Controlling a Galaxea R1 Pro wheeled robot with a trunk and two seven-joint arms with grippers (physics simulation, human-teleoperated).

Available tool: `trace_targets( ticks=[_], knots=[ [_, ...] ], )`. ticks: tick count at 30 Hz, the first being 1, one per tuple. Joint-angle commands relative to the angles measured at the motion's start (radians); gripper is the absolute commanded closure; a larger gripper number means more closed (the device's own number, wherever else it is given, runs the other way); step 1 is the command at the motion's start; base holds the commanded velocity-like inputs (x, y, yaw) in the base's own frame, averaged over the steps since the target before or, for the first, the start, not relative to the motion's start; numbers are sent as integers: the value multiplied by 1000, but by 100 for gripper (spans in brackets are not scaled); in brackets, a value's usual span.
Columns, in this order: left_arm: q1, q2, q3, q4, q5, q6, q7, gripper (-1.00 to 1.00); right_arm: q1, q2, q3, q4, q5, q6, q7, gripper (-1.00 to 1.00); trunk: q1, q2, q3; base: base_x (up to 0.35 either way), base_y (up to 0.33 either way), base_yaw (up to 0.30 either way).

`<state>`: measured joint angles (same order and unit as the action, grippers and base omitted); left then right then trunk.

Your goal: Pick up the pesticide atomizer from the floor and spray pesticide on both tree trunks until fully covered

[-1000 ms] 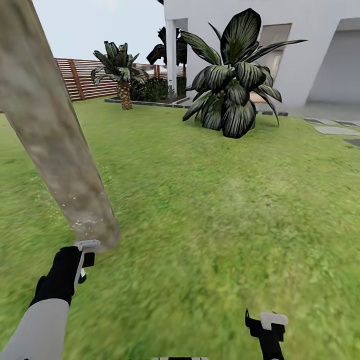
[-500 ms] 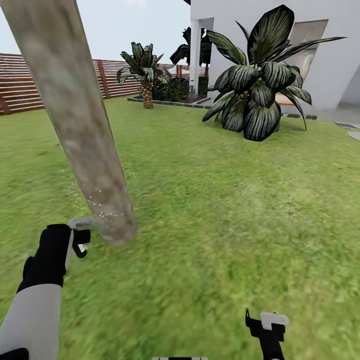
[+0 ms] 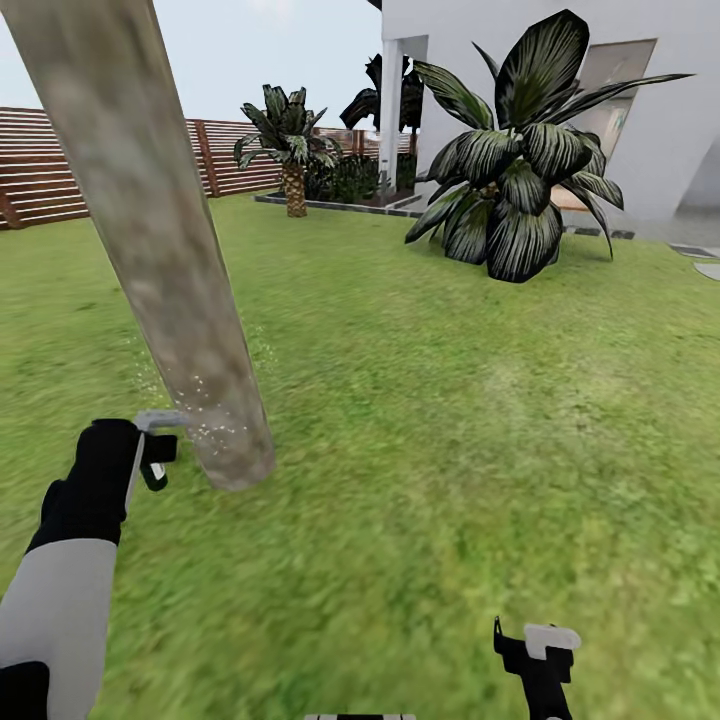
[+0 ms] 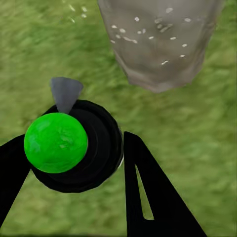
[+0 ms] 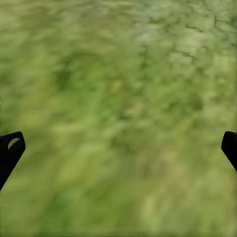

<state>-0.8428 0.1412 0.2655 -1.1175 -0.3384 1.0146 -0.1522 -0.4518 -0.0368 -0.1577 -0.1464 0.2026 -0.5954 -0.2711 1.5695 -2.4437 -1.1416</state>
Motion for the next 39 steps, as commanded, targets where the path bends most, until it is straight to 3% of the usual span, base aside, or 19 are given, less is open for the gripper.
trace_targets(
  ticks=[1, 7, 17, 39],
  knots=[
    [-1, -1, 0, -1, -10, 4, -10, 100, -1, 1, -6, 1, 11, -2, -4, -100, 0, 0, -1, 0, 0, 0],
    [-14, -1, -44, -4, -10, 5, -10, 100, -1, 1, -6, 1, 11, -2, -4, -100, 0, 0, -1, 0, 0, 0],
    [-9, -5, -37, -1, -11, 5, -8, 100, -1, 4, -6, 1, 11, -3, -4, -100, 0, 0, -1, 157, -185, 133],
    [3, -2, -40, 19, -14, 7, -7, 100, -1, 7, -6, 1, 9, -3, -4, -100, 0, 0, -1, 73, -264, 17]
  ],
)
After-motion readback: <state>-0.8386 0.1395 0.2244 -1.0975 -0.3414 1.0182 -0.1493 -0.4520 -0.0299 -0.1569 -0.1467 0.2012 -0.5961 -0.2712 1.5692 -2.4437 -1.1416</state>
